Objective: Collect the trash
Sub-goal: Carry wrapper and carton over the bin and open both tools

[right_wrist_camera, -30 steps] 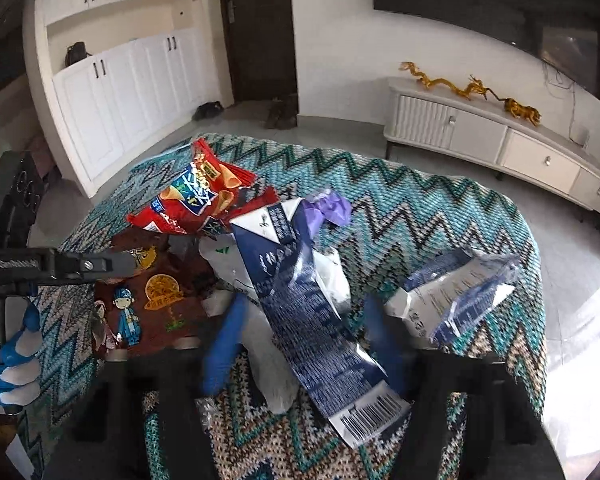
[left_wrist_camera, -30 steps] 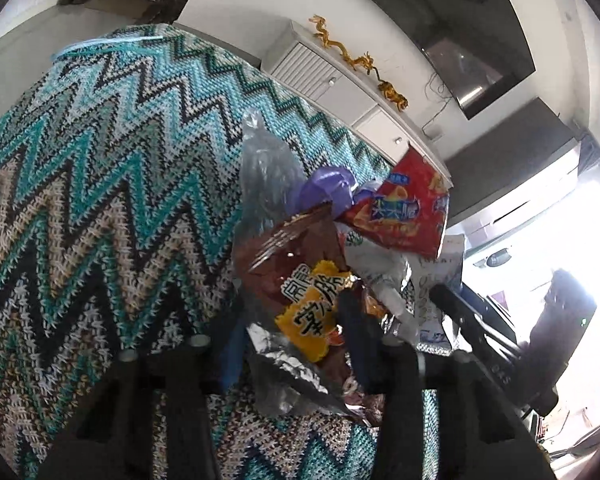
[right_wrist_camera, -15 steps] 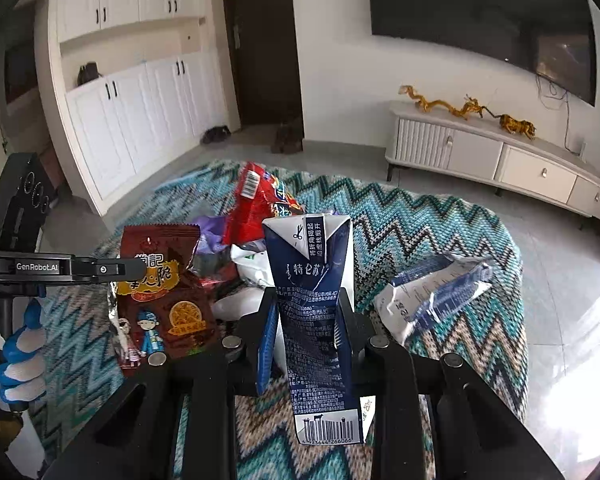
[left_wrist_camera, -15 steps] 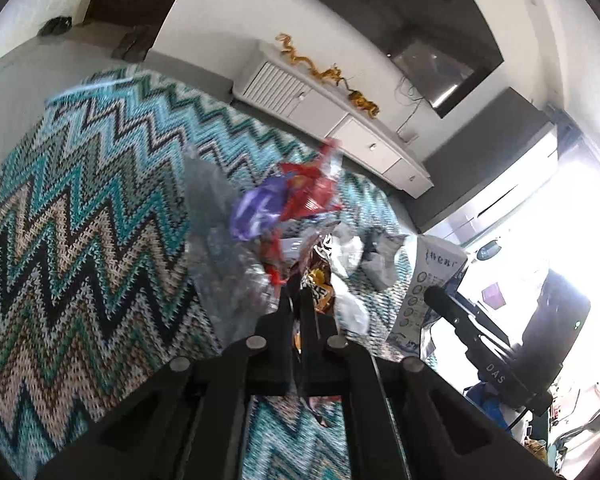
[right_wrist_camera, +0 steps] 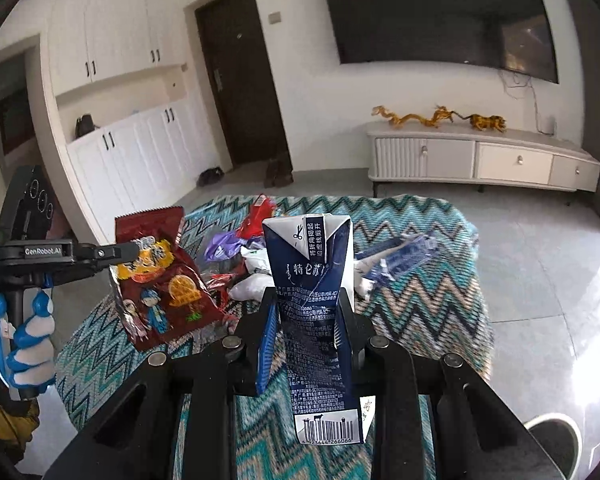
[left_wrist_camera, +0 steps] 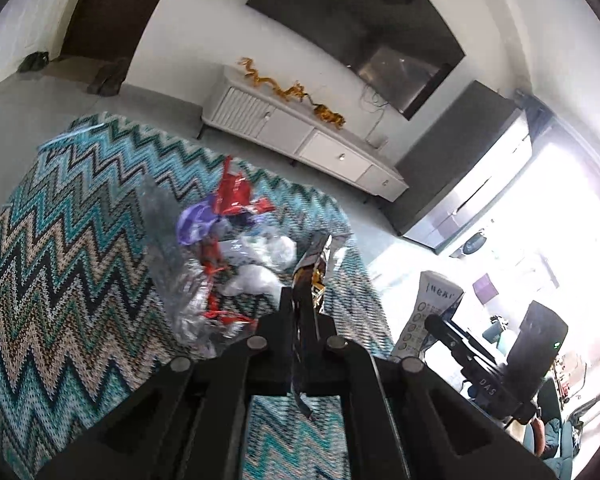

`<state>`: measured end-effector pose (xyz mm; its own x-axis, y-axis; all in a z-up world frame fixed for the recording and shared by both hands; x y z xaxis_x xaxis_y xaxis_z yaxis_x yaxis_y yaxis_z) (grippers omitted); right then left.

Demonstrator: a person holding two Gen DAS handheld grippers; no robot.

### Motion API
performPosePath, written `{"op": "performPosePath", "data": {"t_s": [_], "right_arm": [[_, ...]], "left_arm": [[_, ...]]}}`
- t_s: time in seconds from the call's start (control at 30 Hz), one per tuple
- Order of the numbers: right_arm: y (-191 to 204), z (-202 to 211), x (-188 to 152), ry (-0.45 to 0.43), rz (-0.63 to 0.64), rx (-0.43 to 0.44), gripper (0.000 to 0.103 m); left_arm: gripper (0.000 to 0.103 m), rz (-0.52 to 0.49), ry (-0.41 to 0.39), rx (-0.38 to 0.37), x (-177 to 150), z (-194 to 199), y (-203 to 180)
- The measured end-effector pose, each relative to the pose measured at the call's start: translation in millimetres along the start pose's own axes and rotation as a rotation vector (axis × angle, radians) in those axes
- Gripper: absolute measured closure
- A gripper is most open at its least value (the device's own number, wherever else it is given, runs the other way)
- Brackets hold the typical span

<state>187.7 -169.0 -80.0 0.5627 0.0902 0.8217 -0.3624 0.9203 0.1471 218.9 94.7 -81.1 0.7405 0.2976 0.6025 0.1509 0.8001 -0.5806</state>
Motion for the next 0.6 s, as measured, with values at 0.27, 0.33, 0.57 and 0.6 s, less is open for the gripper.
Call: {"op": "performPosePath", "data": {"t_s": [0.27, 0.33, 0.57, 0.6], "right_arm": [[-72.6, 70.3, -28.6, -0.064, -0.121, -0.119, 0.076], [-101.8, 89.8, -41.9, -0.077, -0.168, -0.166, 0.076], [-201.0, 137.2, -103.1, -0.079, -0.346, -0.321, 0.076], [-215.1, 140.9, -113.8, -0.073, -0.371, -0.339, 0.076]], "left_arm": [[0.101, -0.105, 0.062, -0.082, -16.4, -20.7, -77.1], [0.101, -0.135, 0.097, -0.104, -25.4, -36.6, -99.3], [0.101, -0.273, 0.26, -0.168, -78.7, -115.8, -201.2], [0.101, -0.288, 0.282, -0.175, -87.0, -126.6, -213.1]]}}
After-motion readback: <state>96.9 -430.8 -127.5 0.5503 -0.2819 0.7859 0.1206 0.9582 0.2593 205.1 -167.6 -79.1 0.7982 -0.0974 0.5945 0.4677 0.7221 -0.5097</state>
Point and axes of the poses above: each gripper's, at about its wrist camera, not at the fingertips, and z roughly against the way its jaws point, y to its left, x to its top, the point moved 6 cm from there along -z, roughly the way its jaws point, and after that the axes turned 2 degrees about z, right-handed, at the moved point
